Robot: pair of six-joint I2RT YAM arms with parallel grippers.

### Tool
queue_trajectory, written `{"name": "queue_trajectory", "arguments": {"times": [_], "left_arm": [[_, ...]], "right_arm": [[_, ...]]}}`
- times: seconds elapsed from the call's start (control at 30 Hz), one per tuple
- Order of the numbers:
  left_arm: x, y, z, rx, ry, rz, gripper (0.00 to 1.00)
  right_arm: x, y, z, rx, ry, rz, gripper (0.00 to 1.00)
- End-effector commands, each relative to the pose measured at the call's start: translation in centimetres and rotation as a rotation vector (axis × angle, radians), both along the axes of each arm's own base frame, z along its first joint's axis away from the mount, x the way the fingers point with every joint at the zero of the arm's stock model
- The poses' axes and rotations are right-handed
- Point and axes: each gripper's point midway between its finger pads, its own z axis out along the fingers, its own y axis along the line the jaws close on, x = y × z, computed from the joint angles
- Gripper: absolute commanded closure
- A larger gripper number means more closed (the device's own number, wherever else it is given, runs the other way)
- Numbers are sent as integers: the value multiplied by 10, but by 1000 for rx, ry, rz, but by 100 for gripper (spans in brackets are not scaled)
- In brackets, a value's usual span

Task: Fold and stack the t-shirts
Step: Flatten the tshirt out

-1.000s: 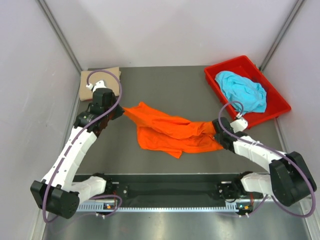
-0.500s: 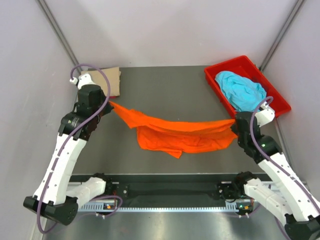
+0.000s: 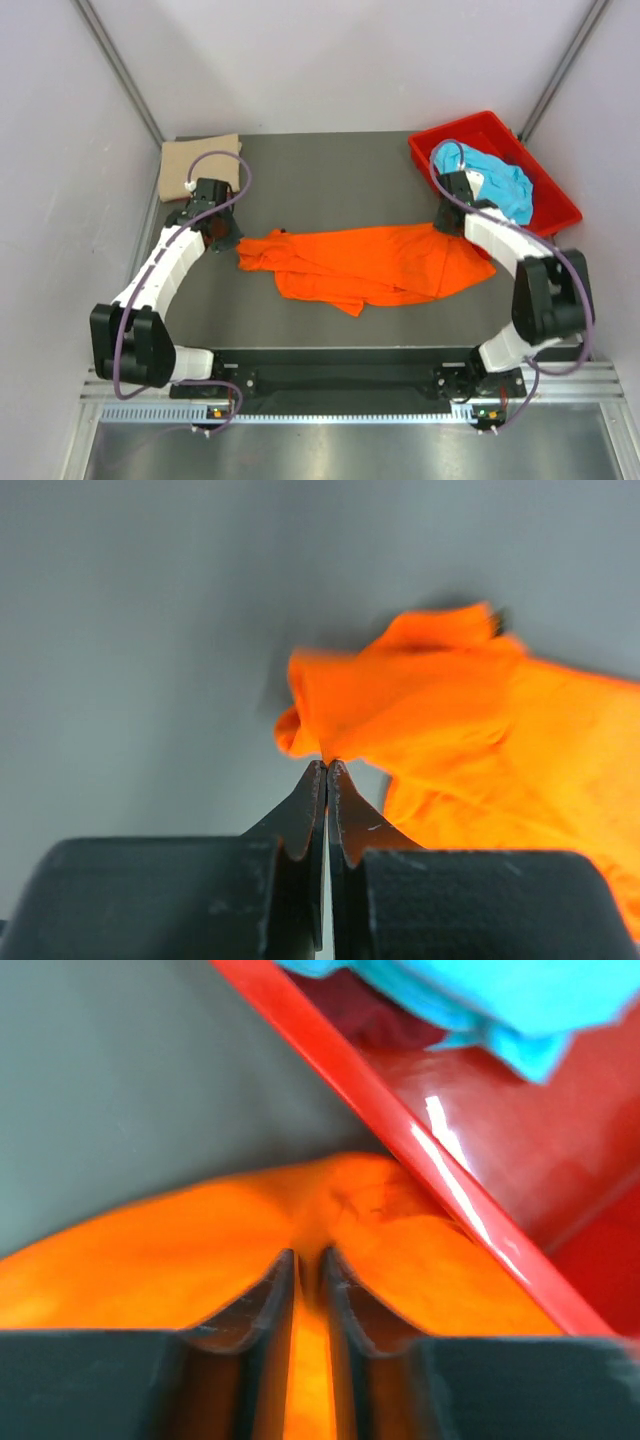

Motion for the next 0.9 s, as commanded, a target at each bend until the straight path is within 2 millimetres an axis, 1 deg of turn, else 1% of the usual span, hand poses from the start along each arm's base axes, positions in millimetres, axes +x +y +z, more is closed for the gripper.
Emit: {"name": "queue_trajectory", "arguments": {"times": [0.0,0.03,0.07,0.1,0.13,0.17,0.2,0.23,0.27,0.3,0.33,0.37,0.4,0.43,0.47,0.5,0.53,0.57,0.63,0.77,0.87], "left_arm": [[13,-12,3,-156,-66,-28,100],[13,-12,1,-157,-70,-28,100],[13,-12,1,-157,-72,-27,100],[13,-10,2,-151,-77,-24,100],[14,-9,2,-146,-81,-24,100],[15,-9,3,-147,-85,-26,100],[16,-10,3,-152,-88,-30,100],[15,-11,2,-155,-86,-34,100],[15,-17,3,-178,-87,-54,100],[14,-17,2,-180,-85,-54,100],[14,-18,1,-183,-84,-60,100],[14,-19,2,-188,-86,-69,100],[13,-20,2,-190,-86,-74,100],[13,-20,1,-188,-83,-78,100],[12,-21,1,-193,-83,-87,100],[13,-22,2,-198,-90,-91,100],[11,-23,0,-202,-87,-94,100],[11,-25,0,-212,-88,-101,100],[11,-27,-2,-220,-91,-107,100],[10,-28,-7,-226,-79,-115,100],[11,-27,-8,-216,-80,-113,100]], "right_arm": [[28,11,21,58,23,11,78],[17,9,21,60,56,-17,72],[9,9,20,102,53,-78,60],[1,9,21,129,51,-117,55],[-8,10,32,170,24,-143,50],[-21,13,22,226,35,-191,45],[-29,19,20,280,39,-204,44],[-39,21,25,325,27,-228,44],[-56,24,7,374,63,-292,45],[-66,31,1,425,83,-300,46],[-71,35,1,469,66,-309,47],[-87,38,-17,498,104,-343,48],[-94,42,-16,533,95,-343,48],[-99,43,-20,548,95,-353,49],[-110,43,-32,562,118,-385,49],[-113,43,-31,577,103,-396,50],[-117,42,-34,583,105,-410,50],[-123,41,-41,586,120,-432,50],[-124,43,-44,601,119,-437,50],[-132,50,-58,648,158,-474,51],[-132,52,-64,665,158,-495,53]]}}
